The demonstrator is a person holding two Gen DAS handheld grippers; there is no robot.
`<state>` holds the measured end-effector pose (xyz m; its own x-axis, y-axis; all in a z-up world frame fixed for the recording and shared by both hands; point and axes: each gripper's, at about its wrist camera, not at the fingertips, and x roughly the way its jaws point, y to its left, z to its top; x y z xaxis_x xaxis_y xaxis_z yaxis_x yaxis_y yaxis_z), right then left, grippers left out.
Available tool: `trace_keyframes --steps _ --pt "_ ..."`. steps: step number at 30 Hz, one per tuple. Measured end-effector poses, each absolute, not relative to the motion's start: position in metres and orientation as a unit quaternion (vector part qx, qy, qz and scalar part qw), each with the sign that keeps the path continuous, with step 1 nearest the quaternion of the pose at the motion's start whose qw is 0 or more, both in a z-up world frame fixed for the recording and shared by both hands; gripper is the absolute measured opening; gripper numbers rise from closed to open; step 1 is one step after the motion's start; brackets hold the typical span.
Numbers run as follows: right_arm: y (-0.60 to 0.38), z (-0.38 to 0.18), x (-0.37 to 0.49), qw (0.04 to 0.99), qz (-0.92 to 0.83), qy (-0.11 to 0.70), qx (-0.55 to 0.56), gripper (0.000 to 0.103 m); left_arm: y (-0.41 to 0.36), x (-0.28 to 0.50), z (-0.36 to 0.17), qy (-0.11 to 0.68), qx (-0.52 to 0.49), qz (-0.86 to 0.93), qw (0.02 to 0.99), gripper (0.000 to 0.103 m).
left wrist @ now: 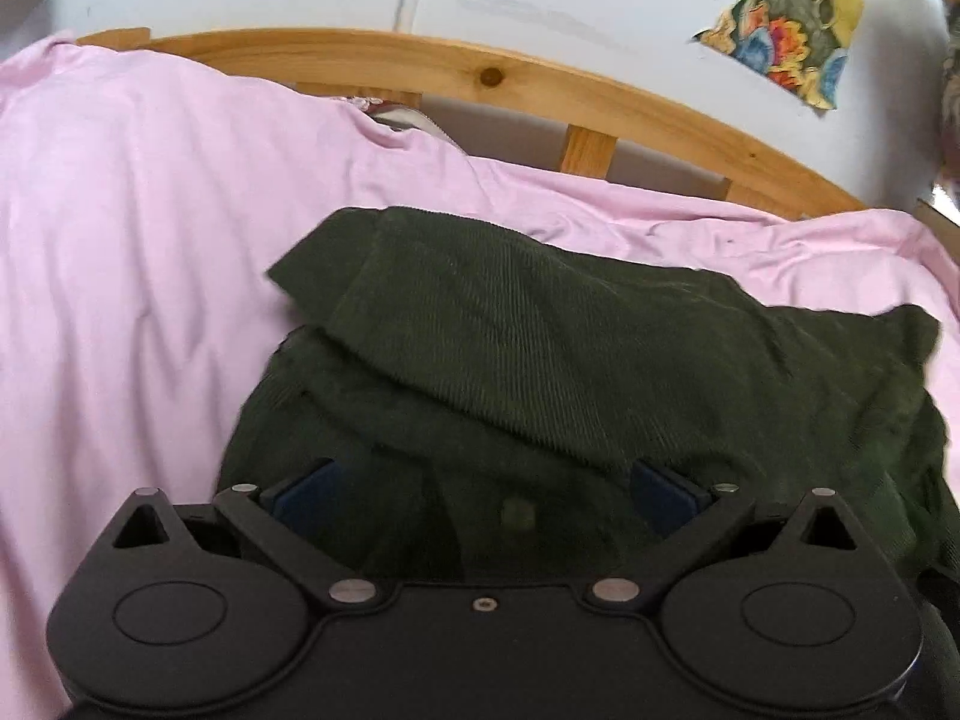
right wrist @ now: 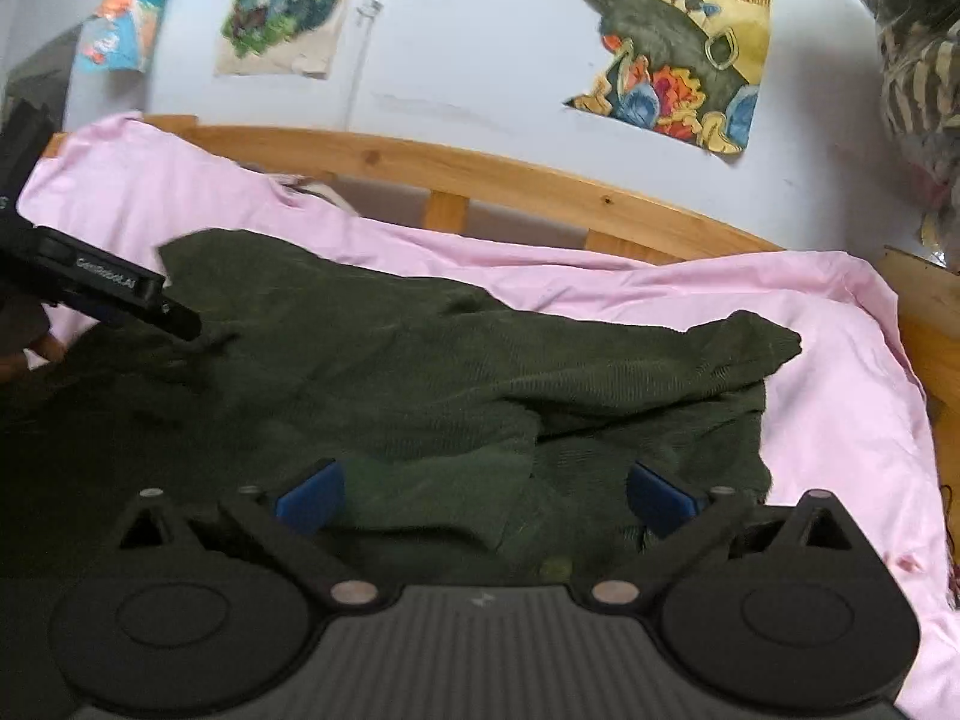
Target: Fold large clothes
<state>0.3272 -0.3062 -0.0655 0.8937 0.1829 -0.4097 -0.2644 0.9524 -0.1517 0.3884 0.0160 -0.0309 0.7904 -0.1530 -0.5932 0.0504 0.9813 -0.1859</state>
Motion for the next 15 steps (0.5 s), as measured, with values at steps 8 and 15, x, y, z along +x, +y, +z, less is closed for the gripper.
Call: trace_keyframes --steps 8,15 --pt "-0.296 -0.064 0.243 0.945 0.194 0.214 -0.152 0.103 0.017 0.288 -0.016 0.314 0.009 -0.104 0.944 0.102" --pt "-0.272 -0.075 0.173 0.887 0.289 0.279 -0.227 0.103 0.013 0.201 -0.017 0.352 0.088 -0.183 0.914 0.102"
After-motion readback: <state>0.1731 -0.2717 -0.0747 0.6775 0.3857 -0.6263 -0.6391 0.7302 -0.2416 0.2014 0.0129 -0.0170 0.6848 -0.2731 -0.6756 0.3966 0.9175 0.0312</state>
